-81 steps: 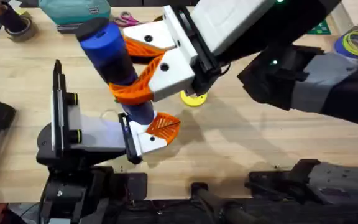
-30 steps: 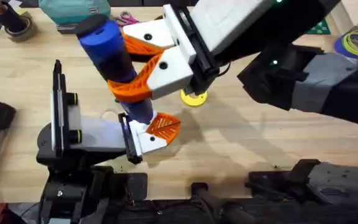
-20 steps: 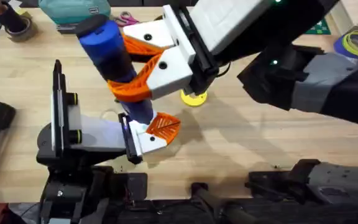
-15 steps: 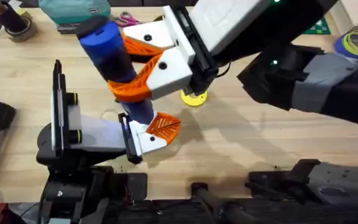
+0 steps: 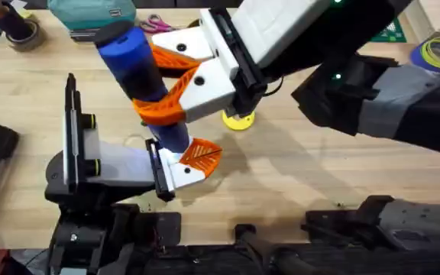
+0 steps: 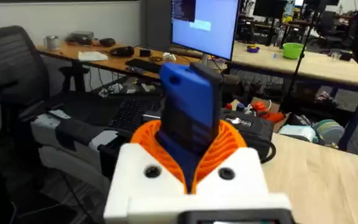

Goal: Pick up the gripper from the table and insert it into the empty holder that is missing its gripper. Then pick up a screw, insert it into the mounting hole, and use the screwdriver to tighten it. Finally, clean up the table by picking up the vegetable and placing it into the bucket.

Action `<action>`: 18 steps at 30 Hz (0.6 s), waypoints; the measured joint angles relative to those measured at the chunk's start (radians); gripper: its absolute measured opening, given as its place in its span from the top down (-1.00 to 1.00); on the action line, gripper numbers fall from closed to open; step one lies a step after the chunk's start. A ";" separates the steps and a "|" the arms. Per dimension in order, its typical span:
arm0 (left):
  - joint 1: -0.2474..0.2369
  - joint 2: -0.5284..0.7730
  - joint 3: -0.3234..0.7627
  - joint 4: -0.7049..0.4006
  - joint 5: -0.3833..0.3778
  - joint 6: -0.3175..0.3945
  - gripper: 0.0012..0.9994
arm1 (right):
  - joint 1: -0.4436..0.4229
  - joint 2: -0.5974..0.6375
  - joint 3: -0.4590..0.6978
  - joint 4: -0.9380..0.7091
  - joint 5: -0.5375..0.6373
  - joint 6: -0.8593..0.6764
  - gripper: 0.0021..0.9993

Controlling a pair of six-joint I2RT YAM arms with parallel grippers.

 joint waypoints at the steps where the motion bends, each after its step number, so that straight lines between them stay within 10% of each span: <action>1: 0.000 0.000 0.000 0.000 0.000 0.000 0.98 | 0.000 0.000 0.000 0.000 0.000 0.000 0.96; 18: 0.000 0.000 0.000 0.000 0.000 0.000 0.98 | 0.000 0.000 0.000 -0.010 0.001 0.000 0.96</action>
